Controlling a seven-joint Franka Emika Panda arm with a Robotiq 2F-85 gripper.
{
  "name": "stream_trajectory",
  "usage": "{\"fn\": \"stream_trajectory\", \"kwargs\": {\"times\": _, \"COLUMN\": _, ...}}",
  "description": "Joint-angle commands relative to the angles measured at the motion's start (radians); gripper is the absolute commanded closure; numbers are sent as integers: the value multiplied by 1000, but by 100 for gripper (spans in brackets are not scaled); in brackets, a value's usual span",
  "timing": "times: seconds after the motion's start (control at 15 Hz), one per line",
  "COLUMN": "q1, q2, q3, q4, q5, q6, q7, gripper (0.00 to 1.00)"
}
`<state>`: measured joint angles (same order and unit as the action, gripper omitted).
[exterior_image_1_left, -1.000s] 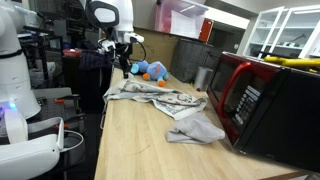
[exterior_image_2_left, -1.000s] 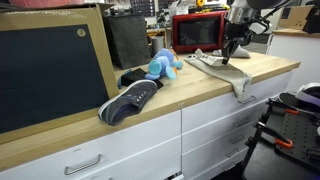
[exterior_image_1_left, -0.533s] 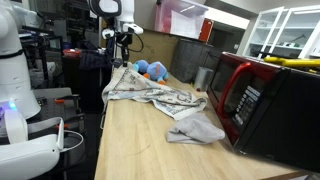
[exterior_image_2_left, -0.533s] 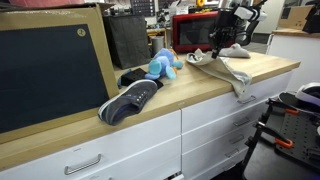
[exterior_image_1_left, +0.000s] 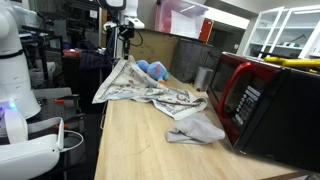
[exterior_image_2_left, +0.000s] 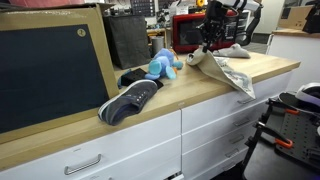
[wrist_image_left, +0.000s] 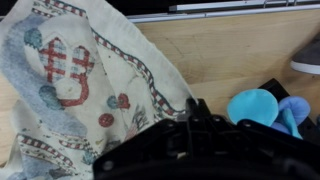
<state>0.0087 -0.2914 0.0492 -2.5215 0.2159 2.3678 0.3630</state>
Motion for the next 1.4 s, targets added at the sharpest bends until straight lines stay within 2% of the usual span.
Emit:
{"fn": "stream_trajectory", "kwargs": {"times": 0.0, "q1": 7, "q2": 28, "q3": 18, "q4": 70, "q5": 48, "q6": -69, "q7": 89, "gripper": 100}}
{"fn": "stream_trajectory", "kwargs": {"times": 0.27, "q1": 14, "q2": 30, "q3": 41, "q4": 96, "q5": 72, "q6": -94, "q7": 160, "gripper": 100}}
{"fn": "stream_trajectory", "kwargs": {"times": 0.4, "q1": 17, "q2": 28, "q3": 48, "q4": 103, "q5": 73, "q6": -88, "q7": 174, "gripper": 72}}
{"fn": "stream_trajectory", "kwargs": {"times": 0.67, "q1": 7, "q2": 21, "q3": 30, "q4": 124, "q5": 69, "q6": -80, "q7": 137, "gripper": 43}}
{"fn": "stream_trajectory", "kwargs": {"times": 1.0, "q1": -66, "q2": 29, "q3": -54, "q4": 129, "q5": -16, "q6": -90, "q7": 20, "gripper": 6}}
{"fn": "stream_trajectory", "kwargs": {"times": 1.07, "q1": -91, "q2": 40, "q3": -76, "q4": 129, "q5": -45, "q6": -89, "q7": -3, "gripper": 1}}
{"fn": "stream_trajectory", "kwargs": {"times": 1.33, "q1": -160, "q2": 98, "q3": -155, "q4": 138, "q5": -119, "q6": -84, "q7": -106, "gripper": 0}}
